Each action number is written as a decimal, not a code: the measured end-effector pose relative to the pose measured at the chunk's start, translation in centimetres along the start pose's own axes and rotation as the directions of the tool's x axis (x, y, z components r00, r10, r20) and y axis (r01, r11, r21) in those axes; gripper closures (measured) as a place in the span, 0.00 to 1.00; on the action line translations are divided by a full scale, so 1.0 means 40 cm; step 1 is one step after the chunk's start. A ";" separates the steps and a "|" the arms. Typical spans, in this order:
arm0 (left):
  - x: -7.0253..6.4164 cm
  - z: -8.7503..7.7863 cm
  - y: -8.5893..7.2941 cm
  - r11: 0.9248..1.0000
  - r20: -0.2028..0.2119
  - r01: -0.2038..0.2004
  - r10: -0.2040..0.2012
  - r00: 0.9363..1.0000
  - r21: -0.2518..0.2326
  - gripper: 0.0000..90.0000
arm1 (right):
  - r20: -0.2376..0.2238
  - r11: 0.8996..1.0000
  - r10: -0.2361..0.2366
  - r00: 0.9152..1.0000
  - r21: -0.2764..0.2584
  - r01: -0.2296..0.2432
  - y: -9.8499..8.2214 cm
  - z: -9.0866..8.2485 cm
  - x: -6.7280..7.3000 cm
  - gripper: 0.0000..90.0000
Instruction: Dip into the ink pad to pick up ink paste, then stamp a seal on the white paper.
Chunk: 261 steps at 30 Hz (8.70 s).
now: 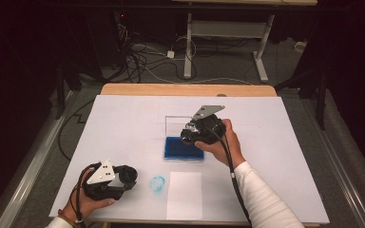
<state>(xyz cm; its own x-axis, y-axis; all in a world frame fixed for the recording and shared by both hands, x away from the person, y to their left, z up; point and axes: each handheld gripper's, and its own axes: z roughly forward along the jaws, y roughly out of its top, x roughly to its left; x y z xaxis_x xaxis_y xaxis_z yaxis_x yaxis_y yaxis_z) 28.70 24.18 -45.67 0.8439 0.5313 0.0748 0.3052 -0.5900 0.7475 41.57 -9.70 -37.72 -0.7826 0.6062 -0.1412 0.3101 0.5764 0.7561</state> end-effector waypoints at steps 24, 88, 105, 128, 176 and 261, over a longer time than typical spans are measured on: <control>-0.013 -0.012 -0.014 1.000 -0.015 0.002 -0.002 1.000 0.020 0.41 | 0.003 0.994 0.010 1.000 0.112 -0.010 -0.042 0.053 -0.007 0.64; -0.022 -0.001 -0.008 0.999 -0.002 -0.014 0.014 1.000 0.041 0.41 | 0.021 0.996 0.031 0.999 0.087 -0.033 -0.111 0.057 0.024 0.64; -0.023 0.001 -0.006 0.999 0.003 -0.017 0.017 1.000 0.042 0.41 | 0.006 0.997 0.032 0.999 0.069 -0.032 -0.120 0.058 0.027 0.63; -0.006 0.010 -0.004 1.000 0.009 0.002 -0.002 1.000 0.027 0.41 | -0.024 0.997 0.079 0.997 -0.024 -0.080 -0.110 -0.004 -0.003 0.63; -0.015 0.039 0.012 0.999 0.030 -0.024 0.023 0.999 0.037 0.41 | -0.063 0.985 0.033 0.997 -0.164 -0.043 -0.081 -0.161 0.047 0.63; -0.126 0.175 0.199 0.990 0.119 -0.086 0.099 0.988 -0.108 0.41 | -0.237 0.977 -0.061 0.970 -0.215 0.009 -0.070 -0.150 0.218 0.63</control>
<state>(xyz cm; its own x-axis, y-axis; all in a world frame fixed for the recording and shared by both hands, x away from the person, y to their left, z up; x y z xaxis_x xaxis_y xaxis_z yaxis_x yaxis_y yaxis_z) 29.99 12.54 -44.70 0.9163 0.3944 0.0696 0.1819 -0.5646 0.8051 30.66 -9.33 -37.25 -0.9056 0.4229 -0.0317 0.1798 0.4507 0.8744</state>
